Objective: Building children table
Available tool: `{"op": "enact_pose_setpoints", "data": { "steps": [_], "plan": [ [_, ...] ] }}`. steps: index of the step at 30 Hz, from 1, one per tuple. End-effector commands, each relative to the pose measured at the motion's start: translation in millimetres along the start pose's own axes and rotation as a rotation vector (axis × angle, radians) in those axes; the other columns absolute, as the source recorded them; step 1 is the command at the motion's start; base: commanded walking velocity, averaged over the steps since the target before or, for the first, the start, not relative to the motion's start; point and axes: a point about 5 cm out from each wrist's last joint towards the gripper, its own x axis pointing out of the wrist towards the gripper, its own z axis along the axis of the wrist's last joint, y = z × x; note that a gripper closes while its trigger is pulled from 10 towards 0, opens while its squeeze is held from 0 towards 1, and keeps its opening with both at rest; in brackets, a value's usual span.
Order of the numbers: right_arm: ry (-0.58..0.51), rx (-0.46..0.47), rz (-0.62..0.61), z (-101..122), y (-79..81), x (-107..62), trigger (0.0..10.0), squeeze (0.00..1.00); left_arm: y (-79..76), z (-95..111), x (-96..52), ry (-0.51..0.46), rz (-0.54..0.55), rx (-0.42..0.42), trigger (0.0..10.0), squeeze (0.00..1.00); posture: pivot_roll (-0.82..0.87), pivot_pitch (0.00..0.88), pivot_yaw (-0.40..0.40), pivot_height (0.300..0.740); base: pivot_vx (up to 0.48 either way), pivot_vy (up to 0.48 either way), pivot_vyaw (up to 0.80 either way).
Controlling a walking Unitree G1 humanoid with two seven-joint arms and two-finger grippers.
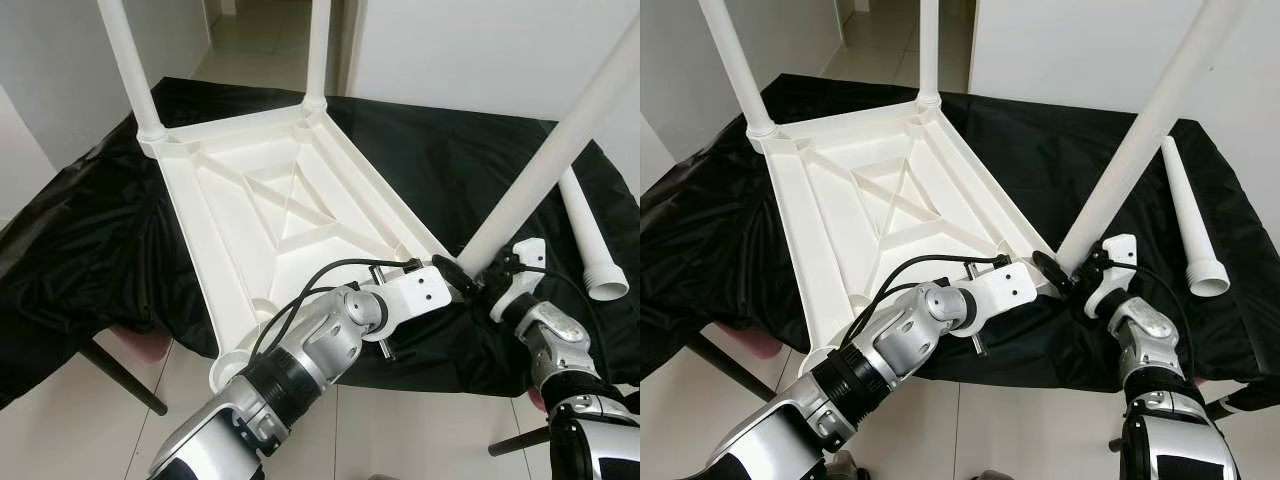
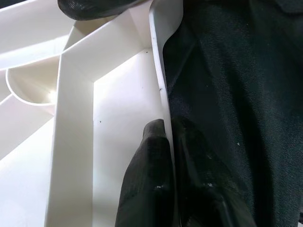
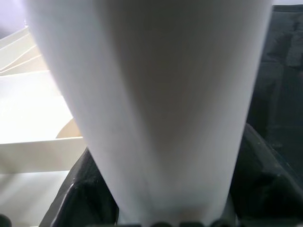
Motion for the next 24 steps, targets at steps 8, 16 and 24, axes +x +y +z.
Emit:
{"op": "enact_pose_setpoints", "data": {
  "steps": [8, 16, 24],
  "plan": [
    [0.075, 0.141, -0.03, -44.5, 42.3, 4.2, 0.0, 0.0, -9.8, -0.9, 2.6, 0.018, -0.04, 0.032, 10.0, 0.0, 0.01, 0.031, 0.003, 0.74, 0.0, 0.0, 0.0],
    [0.076, 0.168, -0.144, -45.2, 52.1, 17.4, 0.0, 0.0, -8.8, -0.6, 2.4, 0.018, -0.041, 0.036, 10.0, 0.0, 0.01, 0.034, 0.001, 0.74, 0.0, 0.0, 0.0],
    [0.027, 0.201, -0.305, -34.3, 64.2, 38.6, 0.0, 0.0, -7.5, -0.2, 1.8, 0.017, -0.033, 0.039, 10.0, 0.0, 0.01, 0.042, -0.007, 0.74, 0.0, 0.0, 0.0]
  ]
}}
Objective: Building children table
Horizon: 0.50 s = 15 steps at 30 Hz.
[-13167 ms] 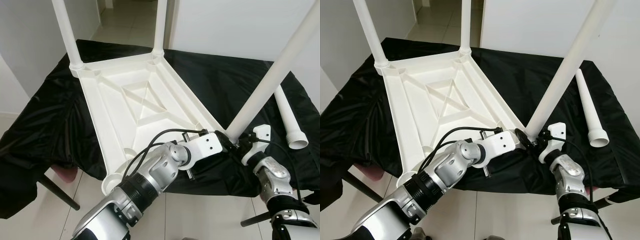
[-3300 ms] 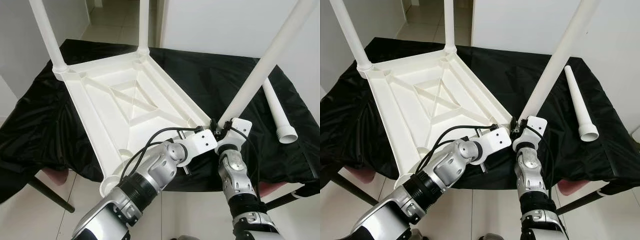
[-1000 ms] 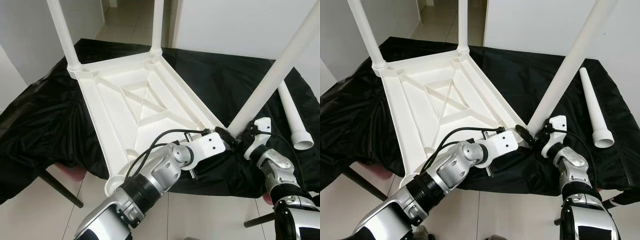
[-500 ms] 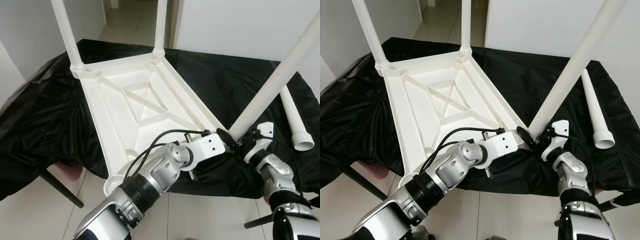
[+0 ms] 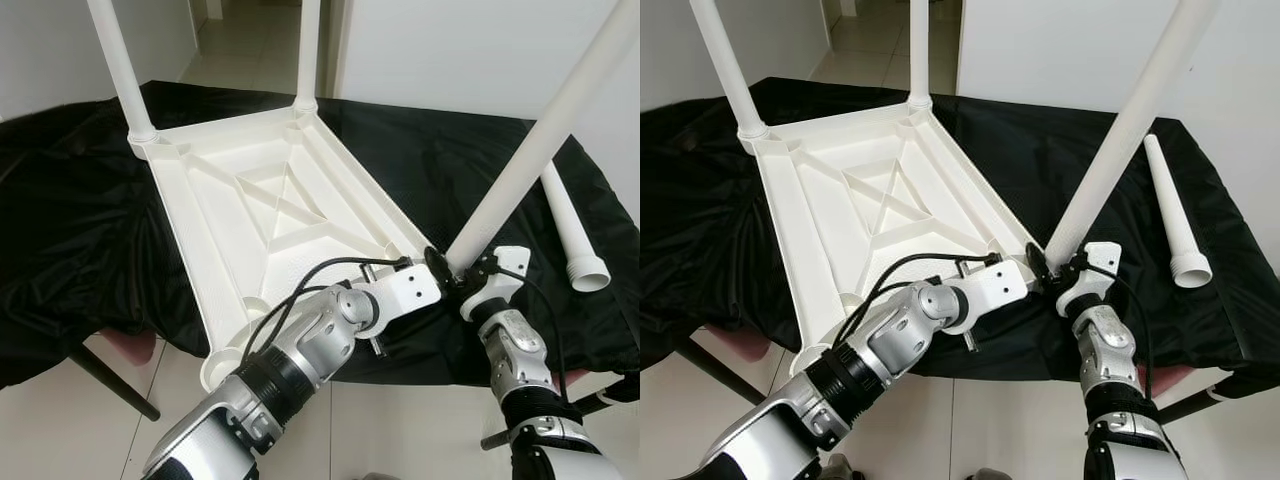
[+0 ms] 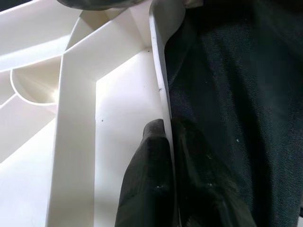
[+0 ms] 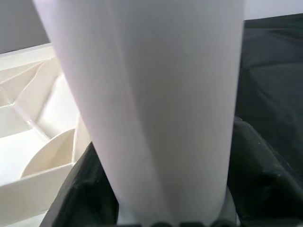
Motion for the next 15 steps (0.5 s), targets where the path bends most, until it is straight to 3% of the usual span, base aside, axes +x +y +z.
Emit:
{"op": "enact_pose_setpoints", "data": {
  "steps": [1, 7, 15],
  "plan": [
    [0.145, 0.083, 0.004, -29.3, 25.6, 0.1, 0.0, 0.0, -12.2, 7.6, 4.3, -0.013, -0.041, 0.049, 10.0, 0.0, 0.01, 0.042, -0.007, 0.74, 0.0, 0.0, 0.0],
    [0.143, 0.123, -0.157, -29.4, 35.9, 8.5, 0.0, 0.0, -10.6, 8.3, 4.2, -0.015, -0.03, 0.05, 10.0, 0.0, 0.02, 0.039, -0.014, 0.74, 0.0, 0.0, 0.0],
    [0.146, 0.138, -0.392, -26.6, 33.4, 14.5, 0.0, 0.0, -10.0, 7.7, 4.1, -0.018, -0.025, 0.052, 10.0, 0.0, 0.01, 0.031, -0.003, 0.74, 0.0, 0.0, 0.0]
  ]
}}
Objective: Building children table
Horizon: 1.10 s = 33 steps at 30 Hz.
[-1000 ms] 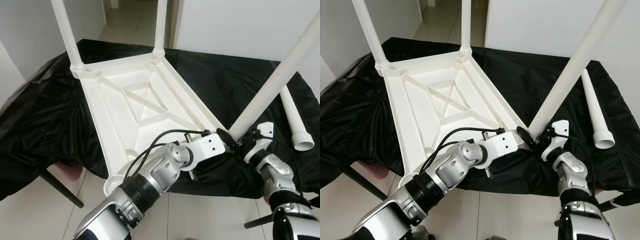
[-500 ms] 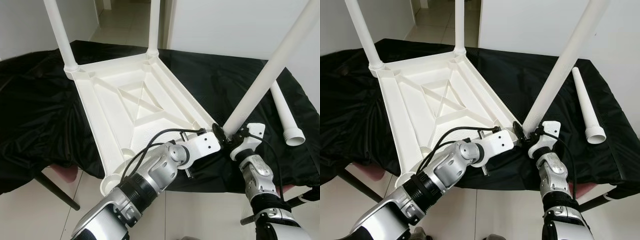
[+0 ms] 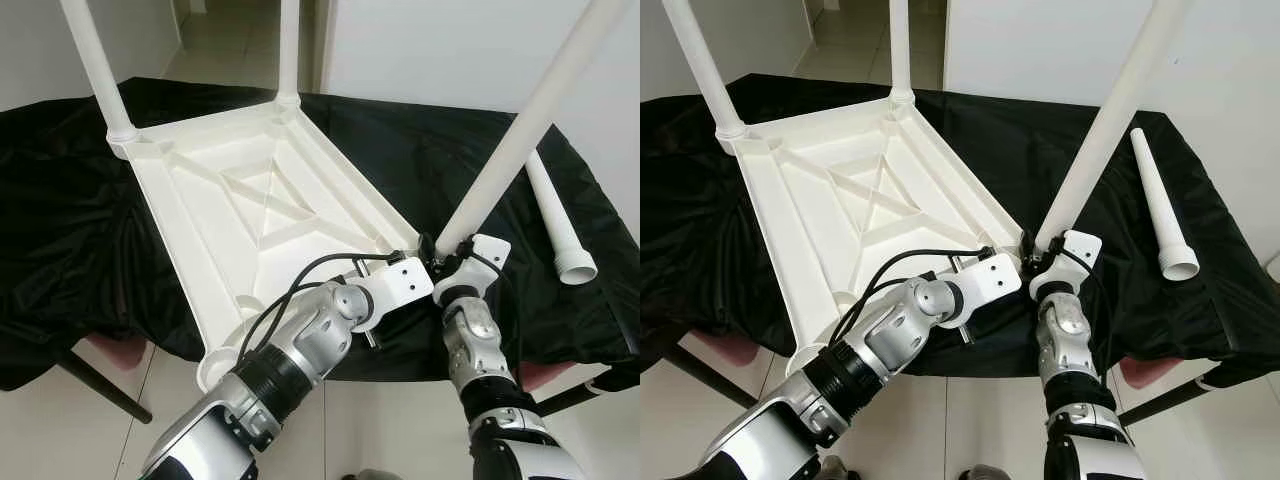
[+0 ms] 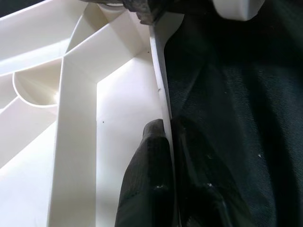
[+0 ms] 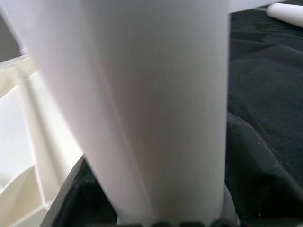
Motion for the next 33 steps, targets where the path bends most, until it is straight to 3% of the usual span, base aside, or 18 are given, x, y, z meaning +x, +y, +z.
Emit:
{"op": "enact_pose_setpoints", "data": {
  "steps": [1, 6, 7, 8, 12, 13, 20, 27, 28, 29, 32, 33],
  "plan": [
    [0.173, 0.021, -0.099, -28.9, 4.4, -6.3, 0.0, 0.0, -17.6, 9.4, 5.0, -0.029, -0.075, 0.058, 10.0, 0.0, 0.01, 0.029, -0.002, 0.74, 0.0, 0.0, 0.0],
    [0.16, 0.01, -0.09, -26.4, 15.5, -4.7, 0.0, 0.0, -16.6, 9.5, 5.1, -0.034, -0.063, 0.058, 10.0, 0.0, 0.02, 0.022, -0.005, 0.74, 0.0, 0.0, 0.0],
    [0.162, 0.016, -0.069, -27.0, 18.3, -5.6, 4.5, 0.0, -14.9, 9.1, 4.8, -0.035, -0.052, 0.055, 10.0, 0.0, 0.02, 0.022, -0.005, 0.74, 0.0, 0.0, 0.0],
    [0.156, 0.001, -0.052, -27.0, 19.4, -6.6, 10.0, 0.0, -13.4, 8.0, 4.6, -0.033, -0.043, 0.054, 10.0, 0.0, 0.03, 0.015, -0.009, 0.74, 0.0, 0.0, 0.0],
    [0.147, -0.004, -0.023, -26.7, 20.6, -7.5, 10.0, 0.0, -11.5, 6.8, 4.1, -0.033, -0.033, 0.049, 10.0, 0.0, 0.03, 0.012, -0.01, 0.74, 0.0, 0.0, 0.0],
    [0.14, -0.01, -0.008, -26.3, 21.6, -8.1, 10.0, 0.0, -10.4, 6.0, 3.8, -0.033, -0.027, 0.046, 10.0, 1.0, 0.03, 0.012, -0.01, 0.74, 0.0, 0.0, 0.0],
    [0.087, -0.031, -0.023, -16.8, 13.6, -4.2, 10.0, 0.0, -9.4, 8.8, 0.3, -0.072, -0.05, 0.002, 10.0, 1.0, 0.03, 0.003, -0.009, 0.74, 0.0, 0.0, 0.0],
    [0.076, -0.042, -0.034, -14.7, 10.2, -2.5, 10.0, 0.0, -5.1, 9.7, -1.3, -0.065, -0.04, 0.044, 10.0, 1.0, 0.04, 0.0, -0.014, 0.74, 0.0, 0.0, 0.0],
    [0.073, -0.045, -0.031, -14.0, 9.4, -2.0, 10.0, 0.0, -0.9, 9.8, -3.1, -0.064, -0.029, 0.059, 10.0, 0.75, 0.04, 0.0, -0.014, 0.74, 0.0, 0.0, 0.0],
    [0.067, -0.047, -0.029, -11.8, 7.2, -0.1, 10.0, 0.0, 7.1, 13.5, -7.7, -0.087, -0.006, 0.058, 10.0, 0.0, 0.04, 0.0, -0.014, 0.74, 0.0, 0.0, 0.0],
    [0.061, -0.043, -0.033, -9.1, 4.3, 2.1, 10.0, 0.0, 14.8, 18.9, -13.3, -0.122, 0.015, 0.054, 10.0, 0.0, 0.04, 0.0, -0.014, 0.74, 0.0, 0.0, 0.0],
    [0.049, -0.042, -0.033, -5.2, 1.3, 4.9, 10.0, 0.0, 22.3, 27.0, -20.6, -0.173, 0.033, 0.041, 10.0, 0.0, 0.04, 0.0, -0.016, 0.74, 0.0, 0.0, 0.0]
  ]
}}
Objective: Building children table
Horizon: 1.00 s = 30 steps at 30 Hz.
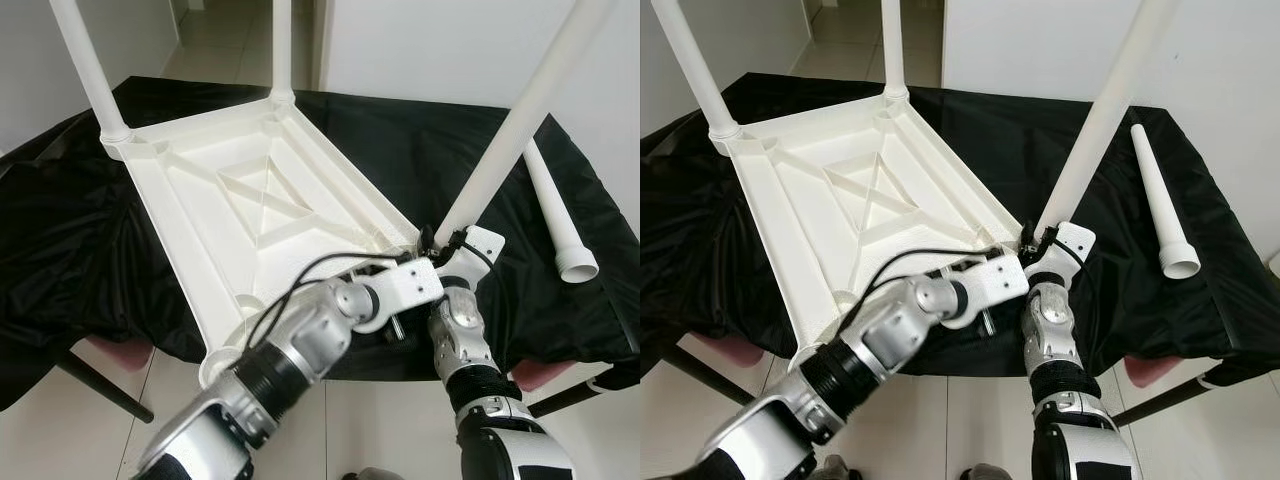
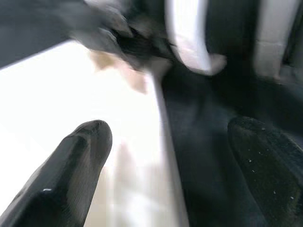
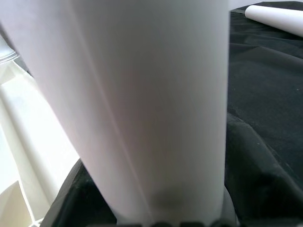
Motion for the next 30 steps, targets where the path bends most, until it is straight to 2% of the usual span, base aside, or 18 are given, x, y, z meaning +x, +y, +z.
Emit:
{"op": "enact_pose_setpoints", "data": {
  "steps": [1, 6, 7, 12, 14, 17, 20, 21, 24, 27, 28, 30],
  "plan": [
    [0.066, -0.009, 0.014, -10.8, -2.9, -1.4, 10.0, 0.0, 9.6, 17.0, -8.0, -0.084, 0.015, 0.003, 10.0, 0.0, 0.04, 0.0, -0.017, 0.74, 0.0, 0.0, 0.0],
    [0.045, -0.002, 0.014, -4.4, -6.3, 3.7, 10.0, 0.0, 17.9, 30.1, -17.9, -0.152, 0.033, -0.01, 10.0, 0.0, 0.04, 0.003, -0.019, 0.74, 0.0, 0.0, 0.0],
    [0.011, 0.022, 0.023, 4.3, -7.1, 9.2, 10.0, 0.0, 22.2, 38.8, -27.2, -0.2, 0.045, -0.019, 10.0, 0.0, 0.05, 0.01, -0.029, 0.74, 0.0, 0.0, 0.0],
    [-0.029, 0.059, 0.061, 11.0, -4.9, 11.5, 10.0, 0.0, 22.7, 38.5, -32.6, -0.206, 0.053, -0.015, 10.0, 0.0, 0.06, 0.017, -0.03, 0.74, 0.0, 0.0, 0.0],
    [-0.037, 0.059, 0.05, 12.7, -7.2, 12.9, 10.0, 0.0, 22.3, 28.4, -35.8, -0.164, 0.06, -0.016, 10.0, 0.0, 0.06, 0.026, -0.029, 0.74, 0.0, 0.0, 0.0],
    [-0.04, 0.059, 0.045, 13.4, -8.2, 13.5, 10.0, 0.0, 22.1, 24.1, -37.0, -0.147, 0.063, -0.016, 10.0, 0.0, 0.06, 0.026, -0.029, 0.74, 0.0, 0.0, 0.0],
    [-0.056, 0.073, 0.049, 14.8, -9.0, 13.3, 10.0, 0.0, 24.5, -0.4, -35.8, -0.019, 0.109, -0.077, 10.0, 0.0, 0.06, 0.038, -0.024, 0.74, 0.0, 0.0, 0.0],
    [-0.056, 0.073, 0.049, 14.8, -9.0, 13.3, 10.0, 0.0, 24.5, -0.4, -35.8, -0.019, 0.109, -0.077, 10.0, 0.0, 0.06, 0.038, -0.024, 0.74, 0.0, 0.0, 0.0],
    [-0.066, 0.082, 0.058, 14.2, -9.2, 11.2, 10.0, 0.0, 28.4, -21.1, -35.8, 0.092, 0.165, -0.158, 10.0, 0.0, 0.06, 0.044, -0.017, 0.74, 0.0, 0.0, 0.0],
    [-0.064, 0.081, 0.055, 13.1, -10.2, 10.3, 10.0, 0.0, 30.2, -27.4, -36.3, 0.122, 0.184, -0.182, 10.0, 0.0, 0.06, 0.044, -0.017, 0.74, 0.0, 0.0, 0.0],
    [-0.062, 0.084, 0.048, 11.4, -11.9, 8.6, 10.0, 0.0, 33.3, -38.6, -37.7, 0.175, 0.218, -0.208, 10.0, 0.0, 0.05, 0.047, -0.014, 0.74, 0.0, 0.0, 0.0],
    [-0.062, 0.089, 0.045, 10.4, -12.4, 7.6, 10.0, 0.0, 35.2, -46.8, -39.0, 0.208, 0.241, -0.229, 10.0, 0.0, 0.05, 0.051, -0.011, 0.74, 0.0, 0.0, 0.0]
  ]
}}
